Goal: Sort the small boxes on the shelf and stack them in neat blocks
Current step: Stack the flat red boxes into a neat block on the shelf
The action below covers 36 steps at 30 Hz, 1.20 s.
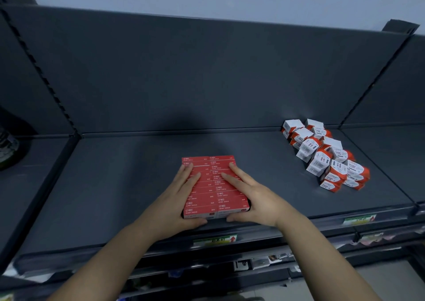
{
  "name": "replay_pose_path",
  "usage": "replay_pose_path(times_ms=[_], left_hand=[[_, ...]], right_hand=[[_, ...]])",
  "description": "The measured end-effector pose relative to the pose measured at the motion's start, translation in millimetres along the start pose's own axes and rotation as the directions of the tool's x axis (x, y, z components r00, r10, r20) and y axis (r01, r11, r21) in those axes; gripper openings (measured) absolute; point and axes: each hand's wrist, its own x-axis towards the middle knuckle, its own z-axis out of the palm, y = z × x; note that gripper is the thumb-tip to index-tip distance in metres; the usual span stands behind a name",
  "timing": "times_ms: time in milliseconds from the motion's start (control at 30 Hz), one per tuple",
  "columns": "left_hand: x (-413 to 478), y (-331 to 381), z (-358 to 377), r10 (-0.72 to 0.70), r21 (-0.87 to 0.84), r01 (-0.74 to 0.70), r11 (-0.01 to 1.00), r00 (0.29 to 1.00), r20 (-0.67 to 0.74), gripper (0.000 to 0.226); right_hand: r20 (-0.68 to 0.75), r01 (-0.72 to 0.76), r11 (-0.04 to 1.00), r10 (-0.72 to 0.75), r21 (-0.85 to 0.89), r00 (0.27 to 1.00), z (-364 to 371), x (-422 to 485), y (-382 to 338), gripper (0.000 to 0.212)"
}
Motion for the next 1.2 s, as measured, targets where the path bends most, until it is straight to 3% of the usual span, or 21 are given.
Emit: replay_pose_path(times_ms=[433,833,1200], left_hand=[[-0.5,-0.1,-0.2,-0.013,0.096,0.017,0.995,0.999,-0.041,0.109],[22.5,4.9,-20.6,-0.01,0.352,-0.03,0.936,0.994,0.112,0.138],[26.6,0.8,-8.8,-0.009,0.222,-0.004,0.975,0.998,0.061,0.126]], right_hand=[[-0.007,-0.01,0.998,0.01,-0.059,1.0,-1.3,3.3,-1.1,0.101],[0.079,0.012,0.968,0.008,-0.251,0.997,-13.2,21.7,-10.5,0.131],[0.044,-0.011,0.987,0.018,-0.162,0.999,-1.0,24.5,-8.6,0.121]])
